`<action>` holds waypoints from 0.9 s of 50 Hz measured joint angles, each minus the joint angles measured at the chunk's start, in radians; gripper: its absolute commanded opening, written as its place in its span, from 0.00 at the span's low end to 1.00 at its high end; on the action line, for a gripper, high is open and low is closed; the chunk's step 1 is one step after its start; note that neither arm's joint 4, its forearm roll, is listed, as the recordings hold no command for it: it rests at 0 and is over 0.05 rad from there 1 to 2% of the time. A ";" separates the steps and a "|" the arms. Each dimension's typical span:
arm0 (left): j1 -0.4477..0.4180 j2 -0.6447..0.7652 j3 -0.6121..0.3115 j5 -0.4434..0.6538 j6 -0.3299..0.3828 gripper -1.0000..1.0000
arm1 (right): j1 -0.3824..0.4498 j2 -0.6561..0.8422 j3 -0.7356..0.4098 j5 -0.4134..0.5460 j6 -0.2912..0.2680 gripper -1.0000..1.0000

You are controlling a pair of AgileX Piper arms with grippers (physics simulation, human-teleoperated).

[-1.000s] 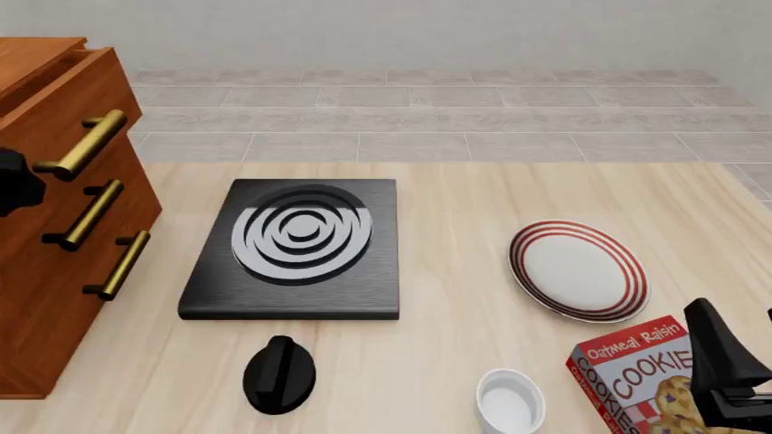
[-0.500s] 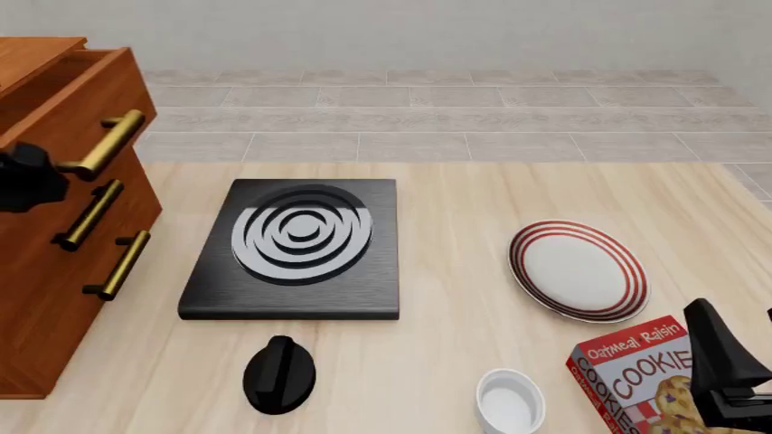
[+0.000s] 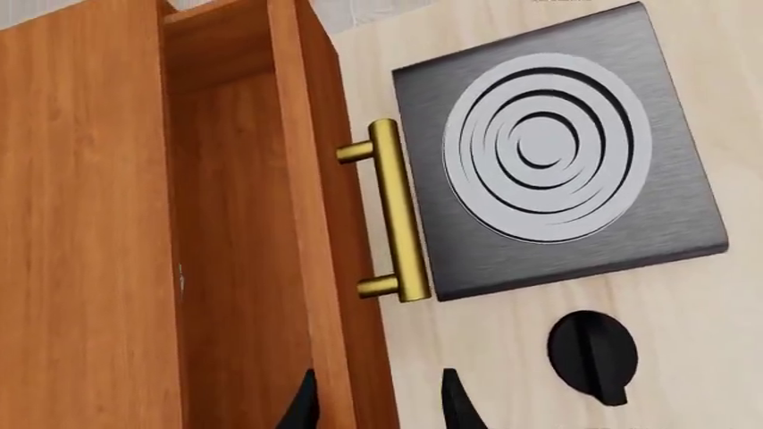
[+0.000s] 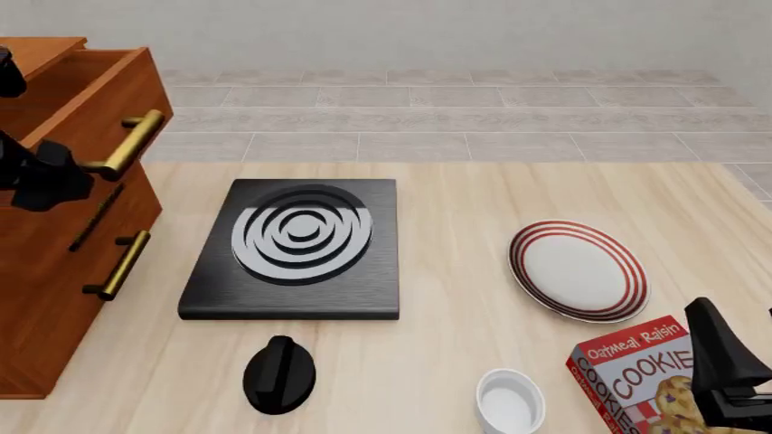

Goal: Pick the akita bowl in the top layer of the wooden cabinet and place it on the plate.

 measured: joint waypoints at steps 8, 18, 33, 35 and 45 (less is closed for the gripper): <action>-0.029 0.002 -0.003 -0.002 -0.005 1.00 | 0.000 0.000 -0.001 0.000 -0.001 1.00; -0.059 0.008 -0.009 -0.006 -0.007 1.00 | -0.001 0.000 -0.001 -0.001 -0.001 1.00; -0.107 0.019 -0.014 -0.016 -0.018 1.00 | -0.001 0.000 0.000 -0.002 0.001 1.00; -0.113 0.021 -0.016 -0.017 -0.021 1.00 | -0.002 0.000 0.000 -0.002 0.001 1.00; -0.149 0.028 -0.022 -0.019 -0.034 1.00 | -0.002 0.000 0.000 -0.002 0.002 1.00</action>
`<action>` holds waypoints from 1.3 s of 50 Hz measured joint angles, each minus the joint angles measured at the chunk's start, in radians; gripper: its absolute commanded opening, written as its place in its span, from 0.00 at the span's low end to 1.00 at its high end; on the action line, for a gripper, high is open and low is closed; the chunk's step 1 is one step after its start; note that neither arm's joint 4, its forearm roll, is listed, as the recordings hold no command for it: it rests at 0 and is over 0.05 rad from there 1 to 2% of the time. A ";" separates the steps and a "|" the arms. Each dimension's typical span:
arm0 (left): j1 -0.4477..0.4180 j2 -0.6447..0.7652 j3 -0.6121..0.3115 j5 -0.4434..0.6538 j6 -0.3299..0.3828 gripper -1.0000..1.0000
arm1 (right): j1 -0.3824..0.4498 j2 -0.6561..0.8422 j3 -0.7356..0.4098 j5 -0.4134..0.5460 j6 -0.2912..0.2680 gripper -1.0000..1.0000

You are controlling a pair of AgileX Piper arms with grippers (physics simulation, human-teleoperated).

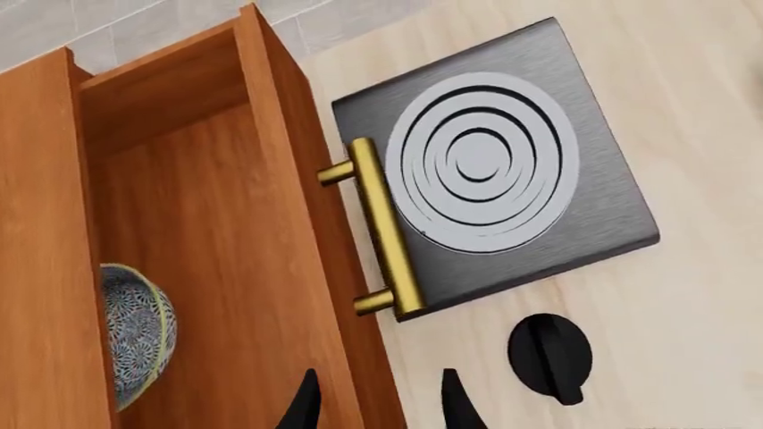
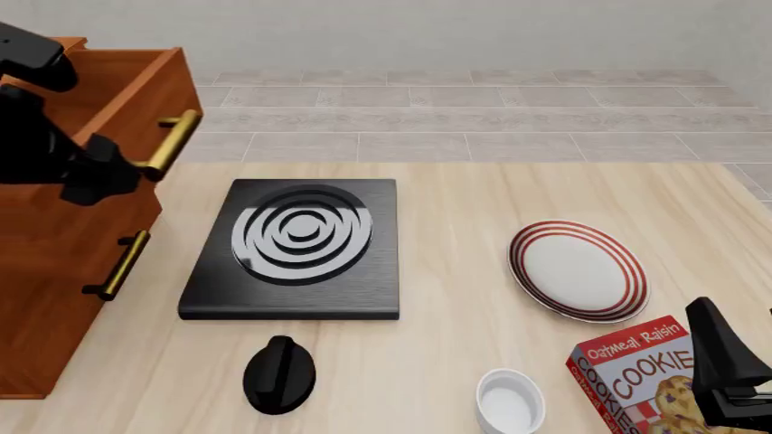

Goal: Pick the akita bowl in the top layer of the wooden cabinet and place it on the plate.

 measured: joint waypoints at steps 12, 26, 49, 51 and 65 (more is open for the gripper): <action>-0.043 0.013 -0.012 0.000 -0.013 1.00 | 0.000 0.000 0.001 0.000 0.000 1.00; -0.088 0.031 -0.029 -0.003 -0.027 1.00 | 0.000 0.000 0.000 -0.001 0.000 1.00; -0.150 0.062 -0.057 -0.002 -0.044 1.00 | 0.000 0.000 -0.002 0.000 0.000 1.00; -0.156 0.065 -0.060 -0.001 -0.046 1.00 | 0.001 0.000 -0.002 0.000 0.000 1.00; -0.188 0.075 -0.071 0.004 -0.057 1.00 | 0.001 0.000 -0.002 0.000 0.001 1.00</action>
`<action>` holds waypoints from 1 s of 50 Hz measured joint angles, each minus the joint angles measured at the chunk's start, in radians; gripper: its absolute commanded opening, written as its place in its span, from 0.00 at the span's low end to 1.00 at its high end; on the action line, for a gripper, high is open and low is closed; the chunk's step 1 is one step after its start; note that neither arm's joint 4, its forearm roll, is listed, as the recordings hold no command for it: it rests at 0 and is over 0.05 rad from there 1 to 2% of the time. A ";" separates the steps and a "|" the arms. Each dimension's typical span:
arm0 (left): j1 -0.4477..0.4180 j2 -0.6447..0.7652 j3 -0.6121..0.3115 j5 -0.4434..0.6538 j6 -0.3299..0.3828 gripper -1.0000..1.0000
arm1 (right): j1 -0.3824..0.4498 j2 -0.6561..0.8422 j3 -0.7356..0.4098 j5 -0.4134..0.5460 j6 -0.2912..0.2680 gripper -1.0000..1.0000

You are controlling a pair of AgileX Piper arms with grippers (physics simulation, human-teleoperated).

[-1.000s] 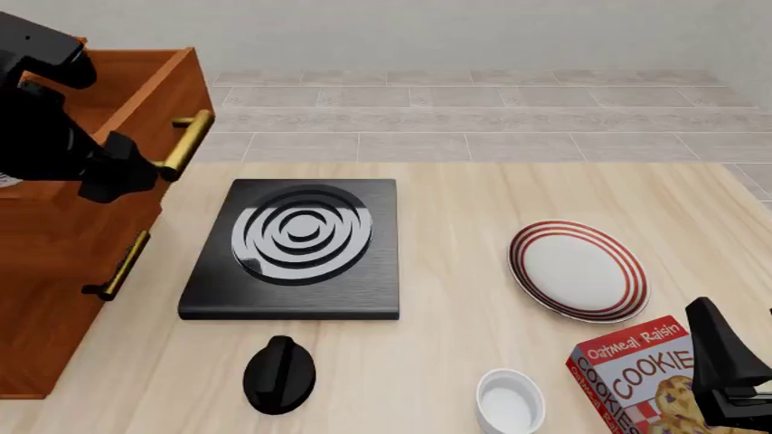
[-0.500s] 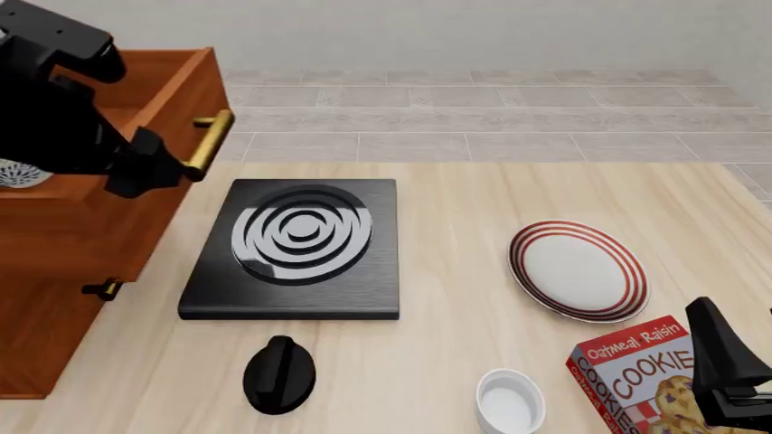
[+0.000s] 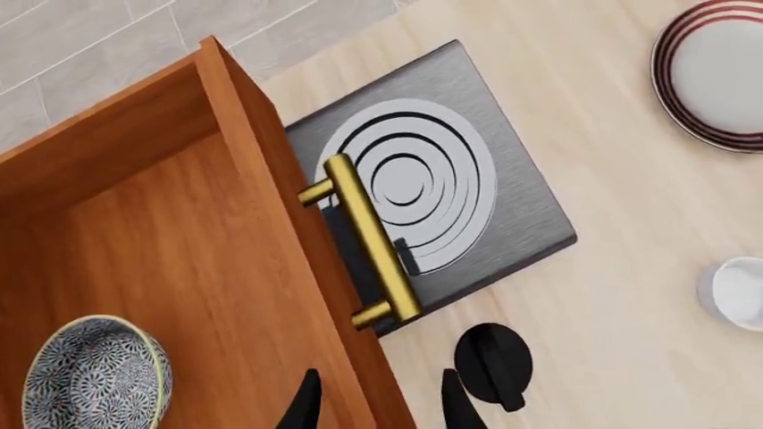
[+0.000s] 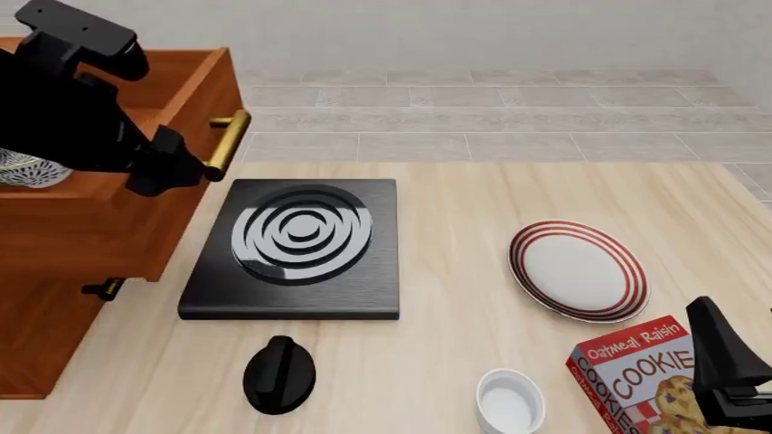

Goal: Pick the akita bowl in the top layer of the wooden cabinet and place it on the plate.

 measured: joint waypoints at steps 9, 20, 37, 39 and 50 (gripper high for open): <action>-0.018 0.009 -0.011 0.008 -0.008 1.00 | 0.000 0.000 0.000 0.000 0.000 1.00; -0.043 0.023 -0.029 0.013 -0.020 1.00 | 0.000 0.000 -0.001 0.000 0.001 1.00; -0.084 0.043 -0.106 0.021 -0.030 1.00 | -0.001 0.000 0.000 -0.001 0.001 1.00; -0.089 0.046 -0.114 0.023 -0.032 1.00 | -0.001 0.000 0.000 -0.001 0.001 1.00; -0.104 0.058 -0.165 0.040 -0.037 1.00 | -0.001 0.000 0.000 -0.002 0.001 1.00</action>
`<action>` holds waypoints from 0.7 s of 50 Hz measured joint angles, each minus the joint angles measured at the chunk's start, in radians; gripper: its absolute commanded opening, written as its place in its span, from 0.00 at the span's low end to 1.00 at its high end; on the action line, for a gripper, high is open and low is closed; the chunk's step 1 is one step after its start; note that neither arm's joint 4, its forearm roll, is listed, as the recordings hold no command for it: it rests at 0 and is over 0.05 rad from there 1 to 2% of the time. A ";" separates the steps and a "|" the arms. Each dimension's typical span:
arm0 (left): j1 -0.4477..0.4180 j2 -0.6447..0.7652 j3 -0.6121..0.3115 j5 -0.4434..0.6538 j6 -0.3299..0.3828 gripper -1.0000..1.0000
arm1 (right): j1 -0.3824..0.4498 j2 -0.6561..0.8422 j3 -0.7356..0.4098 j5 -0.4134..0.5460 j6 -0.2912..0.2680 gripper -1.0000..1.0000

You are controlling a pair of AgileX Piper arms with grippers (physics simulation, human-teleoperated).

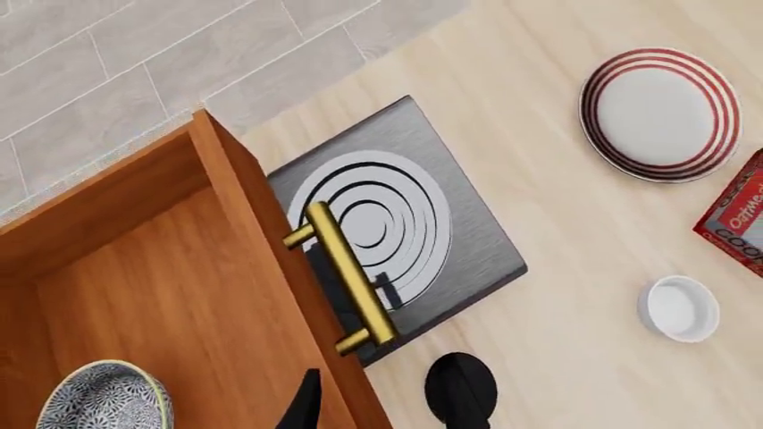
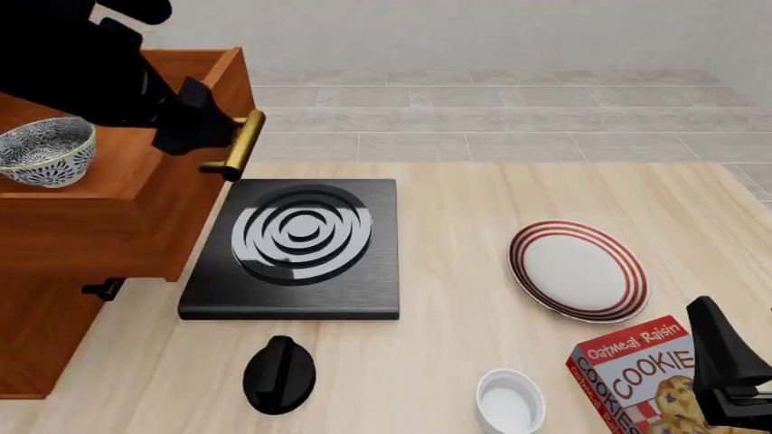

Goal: Pick the akita bowl in the top layer of the wooden cabinet and place it on the plate.

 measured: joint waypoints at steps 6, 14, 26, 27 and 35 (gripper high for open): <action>0.002 0.010 -0.051 0.026 -0.001 1.00 | 0.000 0.000 0.000 0.000 0.000 1.00; 0.022 0.036 -0.162 0.083 -0.010 1.00 | 0.001 0.000 0.000 0.000 -0.001 1.00; 0.070 0.049 -0.249 0.127 -0.014 1.00 | 0.003 0.000 -0.001 0.000 -0.003 1.00; 0.075 0.049 -0.251 0.128 -0.015 1.00 | 0.003 0.000 -0.001 0.000 -0.003 1.00; 0.117 0.054 -0.268 0.138 -0.018 1.00 | 0.005 0.000 -0.002 -0.001 -0.006 1.00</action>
